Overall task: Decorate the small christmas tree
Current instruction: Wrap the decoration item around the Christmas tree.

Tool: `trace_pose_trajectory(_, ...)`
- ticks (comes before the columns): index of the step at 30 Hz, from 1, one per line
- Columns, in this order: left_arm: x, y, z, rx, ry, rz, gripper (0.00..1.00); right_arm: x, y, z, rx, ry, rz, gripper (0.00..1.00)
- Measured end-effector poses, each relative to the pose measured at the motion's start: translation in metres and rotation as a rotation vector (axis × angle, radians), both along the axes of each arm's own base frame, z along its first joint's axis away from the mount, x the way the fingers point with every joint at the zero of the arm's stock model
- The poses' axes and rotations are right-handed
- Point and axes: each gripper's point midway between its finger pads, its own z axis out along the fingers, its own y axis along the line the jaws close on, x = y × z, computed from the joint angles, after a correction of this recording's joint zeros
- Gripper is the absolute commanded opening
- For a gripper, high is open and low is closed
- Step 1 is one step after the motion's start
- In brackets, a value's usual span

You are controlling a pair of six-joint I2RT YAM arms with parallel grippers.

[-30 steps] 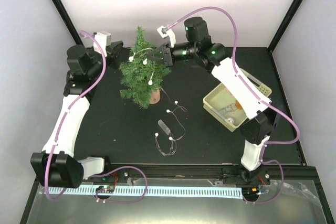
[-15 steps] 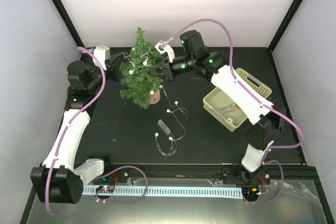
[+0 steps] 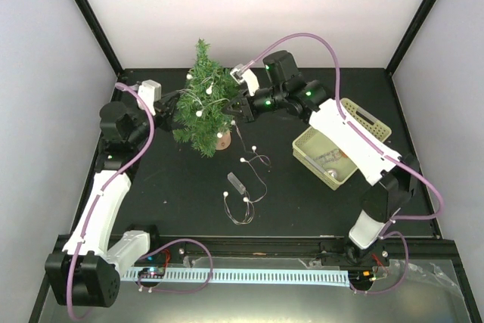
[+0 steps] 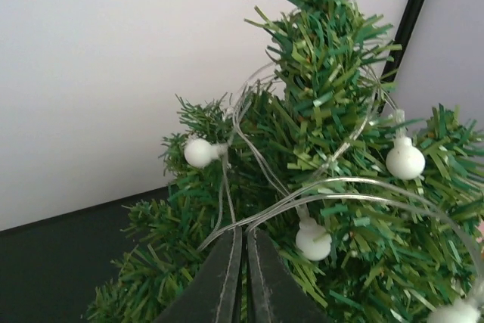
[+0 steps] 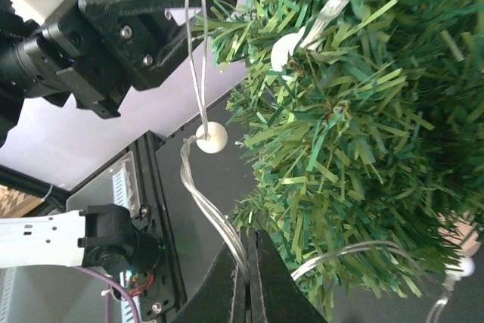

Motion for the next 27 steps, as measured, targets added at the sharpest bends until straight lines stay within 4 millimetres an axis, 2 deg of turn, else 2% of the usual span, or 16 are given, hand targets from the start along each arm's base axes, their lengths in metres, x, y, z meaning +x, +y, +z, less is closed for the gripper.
trace_pose_trajectory(8, -0.014, -0.002, -0.004, 0.043, -0.004, -0.019, 0.31, 0.004, -0.016, 0.015, -0.028, -0.083, -0.081, 0.01)
trace_pose_trajectory(14, -0.037, -0.006, 0.0, 0.091, -0.048, -0.053, 0.33, 0.007, -0.022, 0.013, -0.055, -0.11, -0.113, 0.01)
trace_pose_trajectory(19, -0.06, -0.017, 0.013, 0.112, -0.125, -0.132, 0.34, 0.005, -0.022, 0.012, -0.054, -0.107, -0.099, 0.01)
trace_pose_trajectory(23, -0.074, -0.03, 0.023, 0.112, -0.177, -0.212, 0.35, 0.006, -0.021, 0.007, -0.052, -0.107, -0.096, 0.01)
trace_pose_trajectory(27, -0.084, -0.05, 0.023, 0.119, -0.192, -0.313, 0.39, 0.005, -0.019, 0.001, -0.051, -0.104, -0.086, 0.01)
